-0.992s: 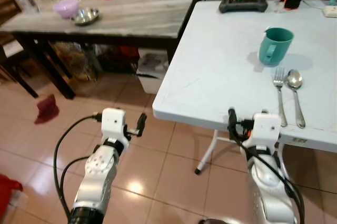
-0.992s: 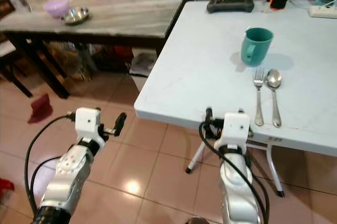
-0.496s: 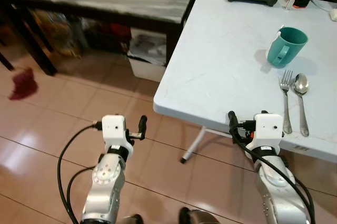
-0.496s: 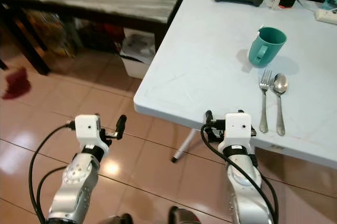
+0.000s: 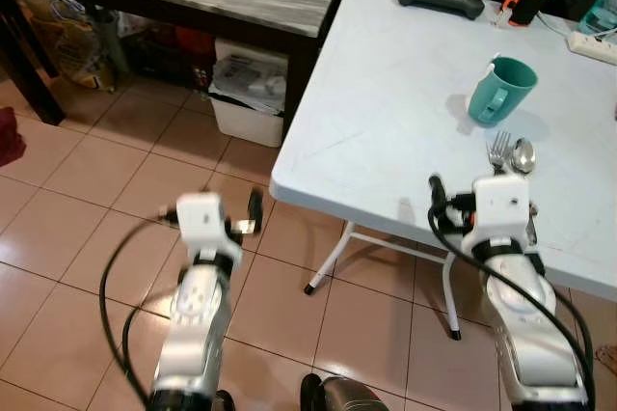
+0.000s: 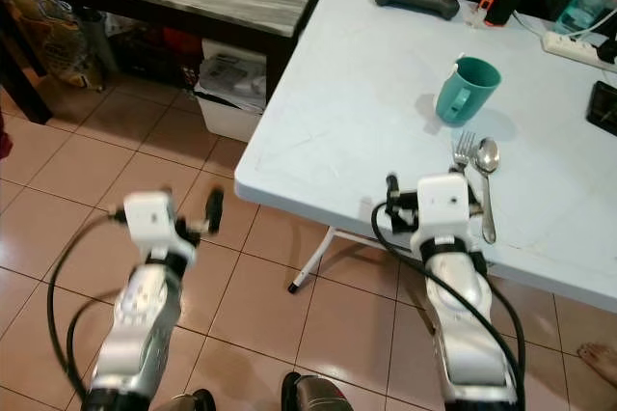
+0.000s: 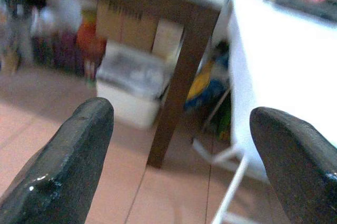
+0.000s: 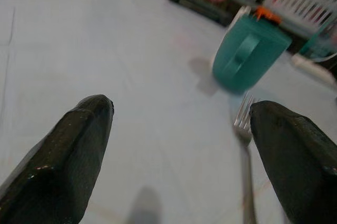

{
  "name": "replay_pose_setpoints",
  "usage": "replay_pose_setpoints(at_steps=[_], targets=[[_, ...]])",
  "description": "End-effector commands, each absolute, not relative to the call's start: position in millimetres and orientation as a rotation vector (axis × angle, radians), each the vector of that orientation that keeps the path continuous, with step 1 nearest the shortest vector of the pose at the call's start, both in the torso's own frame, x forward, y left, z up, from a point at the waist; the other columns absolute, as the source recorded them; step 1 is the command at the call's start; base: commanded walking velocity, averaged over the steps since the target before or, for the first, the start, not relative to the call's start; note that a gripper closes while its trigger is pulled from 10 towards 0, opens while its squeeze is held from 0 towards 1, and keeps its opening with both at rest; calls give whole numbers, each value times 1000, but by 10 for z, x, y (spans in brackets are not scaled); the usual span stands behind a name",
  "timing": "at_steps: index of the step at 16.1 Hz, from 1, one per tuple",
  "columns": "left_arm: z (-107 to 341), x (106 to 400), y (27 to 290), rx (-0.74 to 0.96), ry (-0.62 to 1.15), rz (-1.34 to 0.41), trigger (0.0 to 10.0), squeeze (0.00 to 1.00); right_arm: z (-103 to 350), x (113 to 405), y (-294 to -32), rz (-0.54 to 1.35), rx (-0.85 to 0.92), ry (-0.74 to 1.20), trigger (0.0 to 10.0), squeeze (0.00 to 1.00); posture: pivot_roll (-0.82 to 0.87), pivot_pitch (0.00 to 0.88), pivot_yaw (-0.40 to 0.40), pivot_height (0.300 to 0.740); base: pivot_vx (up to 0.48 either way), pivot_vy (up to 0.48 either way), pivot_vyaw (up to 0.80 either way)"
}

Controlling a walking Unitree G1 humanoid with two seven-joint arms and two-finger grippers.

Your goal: Setting the table

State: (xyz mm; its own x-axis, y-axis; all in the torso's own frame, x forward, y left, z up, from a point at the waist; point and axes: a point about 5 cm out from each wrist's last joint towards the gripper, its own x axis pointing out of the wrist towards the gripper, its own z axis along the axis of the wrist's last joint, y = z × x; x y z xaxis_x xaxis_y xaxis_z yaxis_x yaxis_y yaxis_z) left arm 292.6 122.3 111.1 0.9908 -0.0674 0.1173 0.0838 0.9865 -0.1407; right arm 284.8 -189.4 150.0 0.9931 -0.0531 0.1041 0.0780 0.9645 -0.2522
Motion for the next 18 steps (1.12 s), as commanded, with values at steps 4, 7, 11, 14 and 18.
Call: replay_pose_setpoints(at_steps=[4, 7, 11, 14, 18], targets=[[1322, 3029, 1136, -151, -185, -129, 10000, 0, 1604, 2785, -2000, -140, -270, -150, 10000, 0, -275, 75, -83, 740, 0, 0, 0], [1319, 3061, 1096, -141, -177, -190, 10000, 0, 1564, 2722, -2023, -189, -251, -142, 10000, 0, -300, 72, -46, 740, 0, 0, -267], [1250, 3064, 1064, -136, -138, -234, 10000, 0, 1459, 2617, -2018, -220, -233, -116, 10000, 0, -312, 89, -5, 740, 0, -168, -772], [1241, 3066, 1024, -142, -130, -252, 10000, 0, 1456, 2613, -2006, -224, -227, -114, 10000, 0, -316, 92, 0, 740, 0, -359, -350], [1246, 3071, 1019, -145, -128, -257, 10000, 0, 1459, 2641, -1960, -210, -226, -117, 10000, 0, -302, 101, 5, 740, 0, -440, 0]])
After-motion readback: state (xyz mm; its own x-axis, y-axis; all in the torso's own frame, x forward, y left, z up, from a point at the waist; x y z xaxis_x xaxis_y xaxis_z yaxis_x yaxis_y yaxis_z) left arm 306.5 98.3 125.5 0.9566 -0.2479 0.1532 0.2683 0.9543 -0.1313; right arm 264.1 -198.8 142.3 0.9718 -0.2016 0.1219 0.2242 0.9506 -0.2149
